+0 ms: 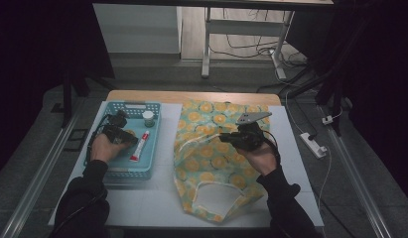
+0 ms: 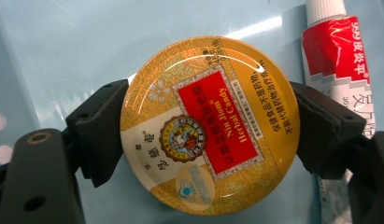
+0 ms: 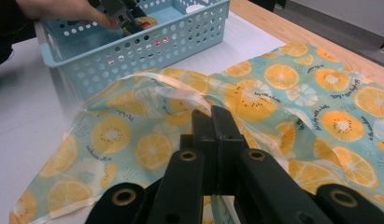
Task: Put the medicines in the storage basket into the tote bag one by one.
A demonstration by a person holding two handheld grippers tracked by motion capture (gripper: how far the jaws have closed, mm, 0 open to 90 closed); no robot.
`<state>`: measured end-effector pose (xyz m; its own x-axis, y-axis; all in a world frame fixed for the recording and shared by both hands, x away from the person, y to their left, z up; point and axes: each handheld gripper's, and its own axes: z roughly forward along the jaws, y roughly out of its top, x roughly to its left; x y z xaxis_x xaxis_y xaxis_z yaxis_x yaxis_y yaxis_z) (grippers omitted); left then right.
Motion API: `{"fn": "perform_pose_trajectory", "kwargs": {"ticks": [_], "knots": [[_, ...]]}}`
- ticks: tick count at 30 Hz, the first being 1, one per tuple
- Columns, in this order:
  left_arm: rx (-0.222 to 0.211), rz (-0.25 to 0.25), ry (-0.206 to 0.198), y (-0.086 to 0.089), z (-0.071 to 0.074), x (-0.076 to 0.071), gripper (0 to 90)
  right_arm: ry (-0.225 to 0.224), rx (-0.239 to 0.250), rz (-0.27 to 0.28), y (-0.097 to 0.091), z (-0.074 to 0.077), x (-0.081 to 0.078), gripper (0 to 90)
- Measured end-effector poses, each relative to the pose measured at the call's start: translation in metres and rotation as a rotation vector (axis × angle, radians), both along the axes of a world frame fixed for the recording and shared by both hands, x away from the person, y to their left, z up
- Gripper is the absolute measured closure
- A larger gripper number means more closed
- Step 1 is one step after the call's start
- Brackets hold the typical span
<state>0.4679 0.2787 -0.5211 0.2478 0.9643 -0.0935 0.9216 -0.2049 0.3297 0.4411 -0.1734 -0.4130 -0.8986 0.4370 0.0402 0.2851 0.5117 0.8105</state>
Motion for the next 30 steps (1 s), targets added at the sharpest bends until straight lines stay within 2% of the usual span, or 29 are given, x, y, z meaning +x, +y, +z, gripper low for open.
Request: {"fn": "perform_pose_trajectory", "kwargs": {"ticks": [4, 11, 18, 27, 30], "knots": [[-0.029, 0.008, -0.019, 0.002, 0.005, -0.001, 20.4, 0.001, 0.001, 0.0, 0.0, 0.0, 0.0, 90.0], [-0.053, -0.03, -0.07, -0.001, 0.018, -0.004, 20.4, -0.005, 0.005, -0.004, -0.001, 0.001, 0.0, 90.0], [-0.069, -0.081, -0.123, -0.011, 0.038, -0.012, 20.4, -0.004, 0.01, -0.009, -0.003, 0.001, 0.001, 90.0], [-0.116, -0.152, -0.173, -0.024, 0.055, -0.03, 20.5, -0.01, 0.011, -0.005, -0.002, 0.002, 0.0, 90.0], [-0.114, -0.178, -0.192, -0.028, 0.062, -0.036, 20.5, -0.008, 0.011, -0.005, -0.003, 0.001, 0.001, 90.0]]}}
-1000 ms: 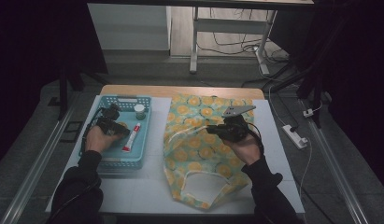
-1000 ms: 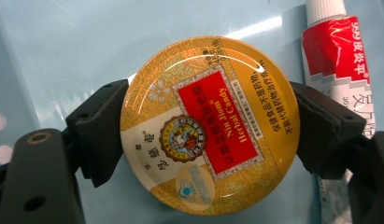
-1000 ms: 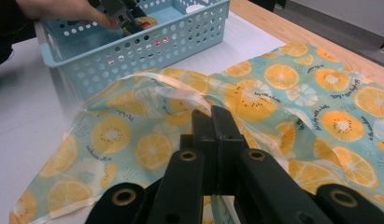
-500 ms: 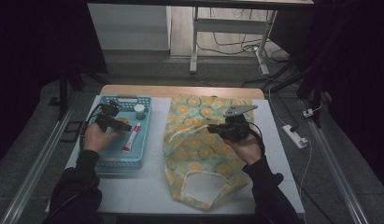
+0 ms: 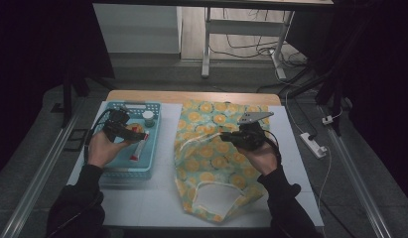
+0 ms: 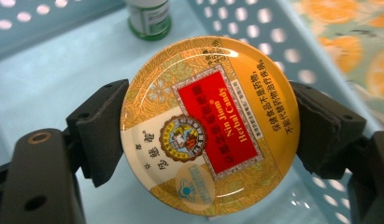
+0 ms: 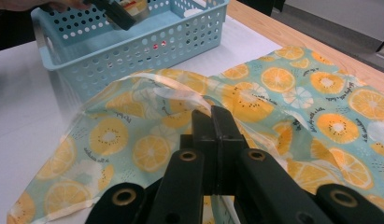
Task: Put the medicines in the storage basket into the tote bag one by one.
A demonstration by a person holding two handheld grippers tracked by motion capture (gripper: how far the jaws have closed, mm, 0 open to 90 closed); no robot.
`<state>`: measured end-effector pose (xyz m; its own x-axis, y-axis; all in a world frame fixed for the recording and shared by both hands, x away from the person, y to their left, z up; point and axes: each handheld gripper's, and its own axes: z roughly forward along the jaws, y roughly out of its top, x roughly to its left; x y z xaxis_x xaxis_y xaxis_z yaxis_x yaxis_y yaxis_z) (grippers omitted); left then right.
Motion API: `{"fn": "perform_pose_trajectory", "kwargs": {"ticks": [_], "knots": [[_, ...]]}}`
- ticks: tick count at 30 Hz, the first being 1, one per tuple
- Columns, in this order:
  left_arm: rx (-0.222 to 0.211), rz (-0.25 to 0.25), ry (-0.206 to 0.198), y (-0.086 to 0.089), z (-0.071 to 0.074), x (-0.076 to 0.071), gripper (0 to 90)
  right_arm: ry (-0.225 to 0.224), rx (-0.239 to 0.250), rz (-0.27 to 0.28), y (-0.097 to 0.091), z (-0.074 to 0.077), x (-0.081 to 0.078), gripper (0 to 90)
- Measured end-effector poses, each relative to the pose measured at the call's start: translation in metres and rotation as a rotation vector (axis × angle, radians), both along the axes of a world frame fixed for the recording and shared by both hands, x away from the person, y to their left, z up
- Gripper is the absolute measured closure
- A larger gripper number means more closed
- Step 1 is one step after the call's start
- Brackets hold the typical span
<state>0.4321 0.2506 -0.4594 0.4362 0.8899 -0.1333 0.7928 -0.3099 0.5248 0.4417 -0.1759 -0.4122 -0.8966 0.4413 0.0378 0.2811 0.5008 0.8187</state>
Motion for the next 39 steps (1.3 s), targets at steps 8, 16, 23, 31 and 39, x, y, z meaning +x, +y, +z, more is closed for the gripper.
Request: {"fn": "perform_pose_trajectory", "kwargs": {"ticks": [8, 16, 23, 31, 39], "knots": [[-0.024, -0.059, -0.042, -0.01, 0.013, -0.018, 20.5, 0.001, 0.0, -0.001, 0.0, -0.001, 0.001, 90.0], [-0.026, -0.124, -0.063, -0.026, 0.021, -0.034, 20.5, 0.001, 0.0, 0.002, 0.0, -0.002, 0.001, 90.0], [-0.049, -0.18, -0.088, -0.043, 0.025, -0.047, 20.5, -0.003, 0.001, 0.001, 0.0, -0.001, 0.0, 90.0], [-0.076, -0.25, -0.098, -0.064, 0.03, -0.061, 20.5, 0.004, 0.001, -0.002, 0.0, -0.002, 0.001, 90.0], [-0.105, -0.334, -0.102, -0.09, 0.027, -0.074, 20.4, 0.009, 0.001, -0.005, 0.0, -0.003, 0.002, 90.0]]}}
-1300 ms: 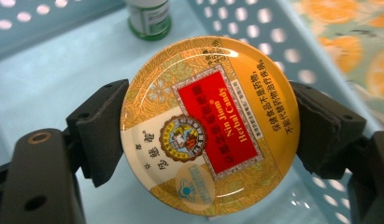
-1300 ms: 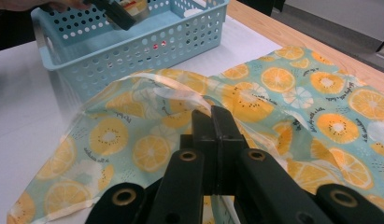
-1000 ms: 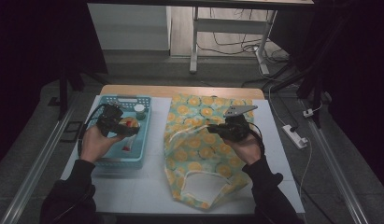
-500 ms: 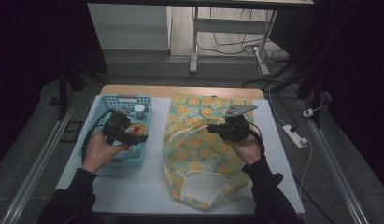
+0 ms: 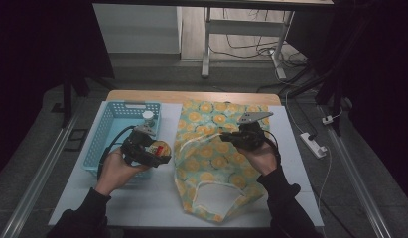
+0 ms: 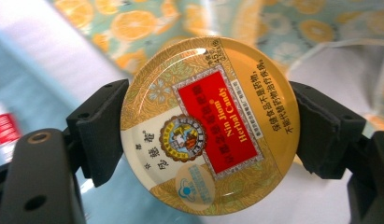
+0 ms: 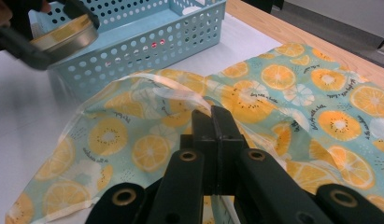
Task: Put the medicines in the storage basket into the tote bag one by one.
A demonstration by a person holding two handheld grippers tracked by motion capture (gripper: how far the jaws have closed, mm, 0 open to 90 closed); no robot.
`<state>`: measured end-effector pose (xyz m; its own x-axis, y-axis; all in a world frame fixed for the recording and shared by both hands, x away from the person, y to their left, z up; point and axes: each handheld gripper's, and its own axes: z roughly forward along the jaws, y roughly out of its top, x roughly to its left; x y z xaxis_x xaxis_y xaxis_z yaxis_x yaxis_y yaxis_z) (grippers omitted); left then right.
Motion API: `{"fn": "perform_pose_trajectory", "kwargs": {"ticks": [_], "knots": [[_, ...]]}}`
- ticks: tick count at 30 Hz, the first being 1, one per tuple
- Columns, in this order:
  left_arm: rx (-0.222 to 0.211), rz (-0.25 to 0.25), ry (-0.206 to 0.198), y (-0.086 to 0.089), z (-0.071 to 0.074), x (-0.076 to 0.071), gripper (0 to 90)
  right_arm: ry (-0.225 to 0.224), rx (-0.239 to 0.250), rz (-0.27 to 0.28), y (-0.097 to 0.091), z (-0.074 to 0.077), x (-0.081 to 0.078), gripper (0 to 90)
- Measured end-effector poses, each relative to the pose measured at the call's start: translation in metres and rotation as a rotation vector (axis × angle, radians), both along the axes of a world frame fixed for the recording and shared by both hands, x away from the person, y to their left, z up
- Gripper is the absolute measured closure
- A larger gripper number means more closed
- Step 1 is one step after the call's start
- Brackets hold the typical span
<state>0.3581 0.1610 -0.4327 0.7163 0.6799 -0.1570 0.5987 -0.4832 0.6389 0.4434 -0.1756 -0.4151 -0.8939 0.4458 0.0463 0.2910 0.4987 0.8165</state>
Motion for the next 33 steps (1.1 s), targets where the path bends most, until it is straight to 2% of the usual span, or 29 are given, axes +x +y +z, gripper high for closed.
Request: {"fn": "perform_pose_trajectory", "kwargs": {"ticks": [5, 17, 23, 27, 33], "knots": [[0.017, -0.052, -0.017, -0.02, -0.001, -0.006, 20.5, 0.0, -0.001, -0.001, 0.0, 0.0, 0.0, 90.0], [0.012, -0.152, -0.023, -0.063, -0.012, -0.007, 20.4, -0.002, 0.003, -0.002, 0.0, 0.0, 0.0, 90.0], [0.004, -0.177, -0.016, -0.081, -0.019, -0.004, 20.4, -0.004, 0.004, -0.001, 0.0, 0.0, 0.0, 90.0], [0.024, -0.194, -0.021, -0.094, -0.023, -0.002, 20.4, -0.005, 0.005, -0.003, -0.001, 0.0, 0.0, 90.0], [0.004, -0.196, -0.006, -0.107, -0.032, 0.007, 20.4, -0.006, 0.007, -0.004, -0.001, -0.001, 0.001, 90.0]]}}
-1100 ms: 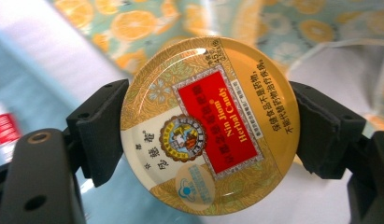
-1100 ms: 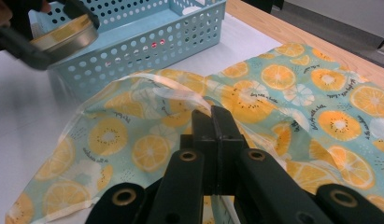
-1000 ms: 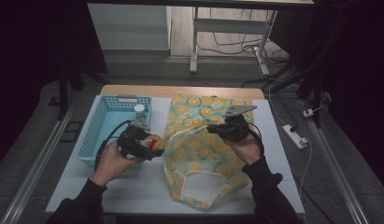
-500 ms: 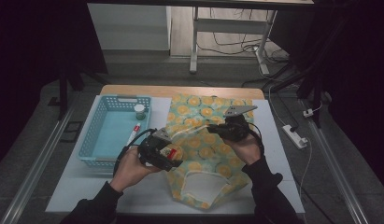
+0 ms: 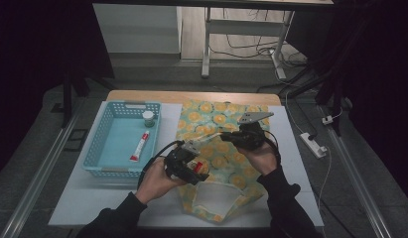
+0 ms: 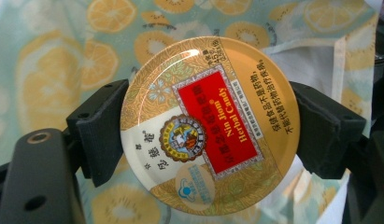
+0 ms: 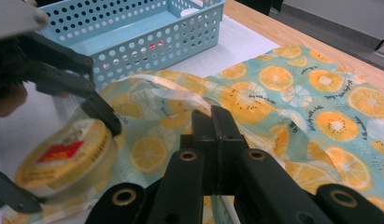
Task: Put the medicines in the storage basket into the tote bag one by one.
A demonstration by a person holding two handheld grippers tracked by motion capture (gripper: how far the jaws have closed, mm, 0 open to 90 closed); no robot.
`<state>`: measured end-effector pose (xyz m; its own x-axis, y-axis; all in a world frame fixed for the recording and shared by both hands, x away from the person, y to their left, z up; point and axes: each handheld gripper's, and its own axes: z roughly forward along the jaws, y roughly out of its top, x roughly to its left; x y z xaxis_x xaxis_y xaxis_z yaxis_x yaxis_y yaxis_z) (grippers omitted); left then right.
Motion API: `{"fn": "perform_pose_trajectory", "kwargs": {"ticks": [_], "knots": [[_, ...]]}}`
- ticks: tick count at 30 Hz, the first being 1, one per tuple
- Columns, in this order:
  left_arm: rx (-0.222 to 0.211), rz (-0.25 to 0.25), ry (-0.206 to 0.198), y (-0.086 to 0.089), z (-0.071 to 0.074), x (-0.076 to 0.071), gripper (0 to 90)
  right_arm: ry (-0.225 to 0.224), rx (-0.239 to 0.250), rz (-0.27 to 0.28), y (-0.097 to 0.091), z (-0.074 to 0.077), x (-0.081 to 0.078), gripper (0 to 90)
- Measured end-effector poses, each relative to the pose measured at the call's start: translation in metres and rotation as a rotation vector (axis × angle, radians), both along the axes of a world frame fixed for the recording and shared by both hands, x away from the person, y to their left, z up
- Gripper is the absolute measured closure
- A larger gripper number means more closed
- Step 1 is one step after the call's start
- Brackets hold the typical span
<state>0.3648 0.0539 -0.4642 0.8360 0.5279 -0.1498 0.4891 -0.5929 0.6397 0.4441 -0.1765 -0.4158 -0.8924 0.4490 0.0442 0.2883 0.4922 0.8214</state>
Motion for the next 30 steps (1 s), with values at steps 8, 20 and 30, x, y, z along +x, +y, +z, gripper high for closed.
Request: {"fn": "perform_pose_trajectory", "kwargs": {"ticks": [8, 20, 30], "knots": [[-0.022, 0.003, 0.008, -0.014, -0.006, 0.015, 20.4, -0.005, -0.004, 0.002, 0.002, -0.001, 0.0, 90.0], [-0.067, 0.018, 0.027, -0.036, -0.016, 0.041, 20.4, 0.0, -0.008, -0.001, 0.002, -0.004, 0.001, 90.0], [-0.054, 0.077, 0.019, -0.042, -0.031, 0.064, 20.4, 0.004, -0.02, -0.003, 0.001, -0.007, 0.003, 90.0]]}}
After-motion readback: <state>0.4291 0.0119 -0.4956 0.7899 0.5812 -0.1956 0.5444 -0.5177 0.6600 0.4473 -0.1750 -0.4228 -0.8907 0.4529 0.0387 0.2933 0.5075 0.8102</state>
